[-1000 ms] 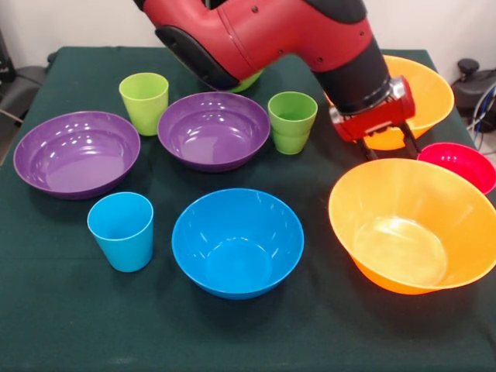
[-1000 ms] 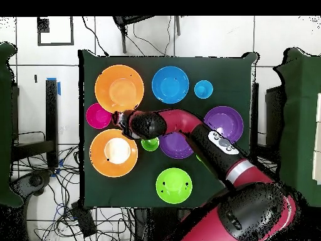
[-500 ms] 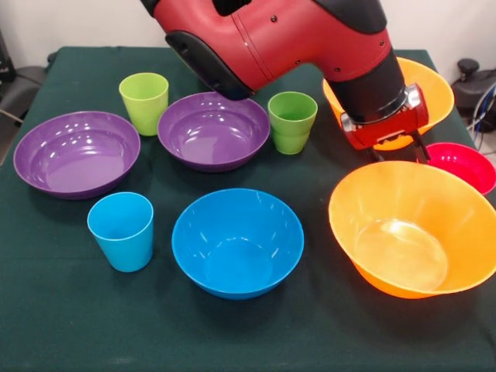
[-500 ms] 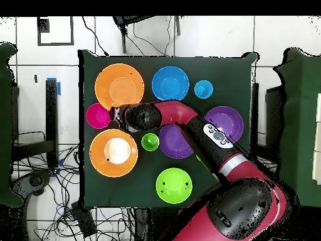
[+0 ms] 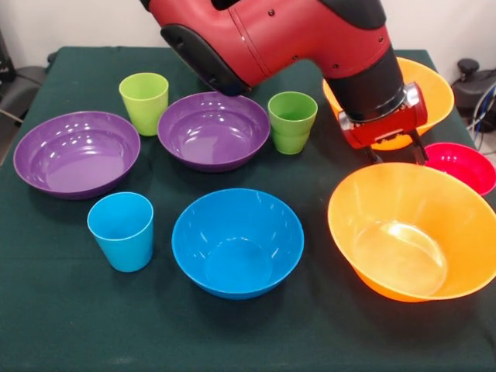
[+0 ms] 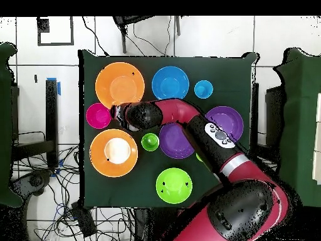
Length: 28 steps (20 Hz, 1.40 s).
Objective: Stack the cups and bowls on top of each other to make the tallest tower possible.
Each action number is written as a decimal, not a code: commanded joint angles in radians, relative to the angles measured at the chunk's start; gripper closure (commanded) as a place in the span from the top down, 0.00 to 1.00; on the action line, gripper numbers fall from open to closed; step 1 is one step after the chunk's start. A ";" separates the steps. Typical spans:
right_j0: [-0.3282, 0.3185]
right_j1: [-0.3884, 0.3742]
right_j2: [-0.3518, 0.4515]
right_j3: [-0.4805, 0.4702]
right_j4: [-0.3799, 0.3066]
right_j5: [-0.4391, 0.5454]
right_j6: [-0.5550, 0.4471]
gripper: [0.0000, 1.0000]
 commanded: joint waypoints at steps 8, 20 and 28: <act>-0.015 -0.244 -0.060 0.292 -0.069 -0.102 0.020 1.00; 0.022 -0.331 -0.154 0.454 -0.101 -0.252 0.080 1.00; 0.045 -0.295 -0.217 0.442 -0.178 -0.320 0.012 1.00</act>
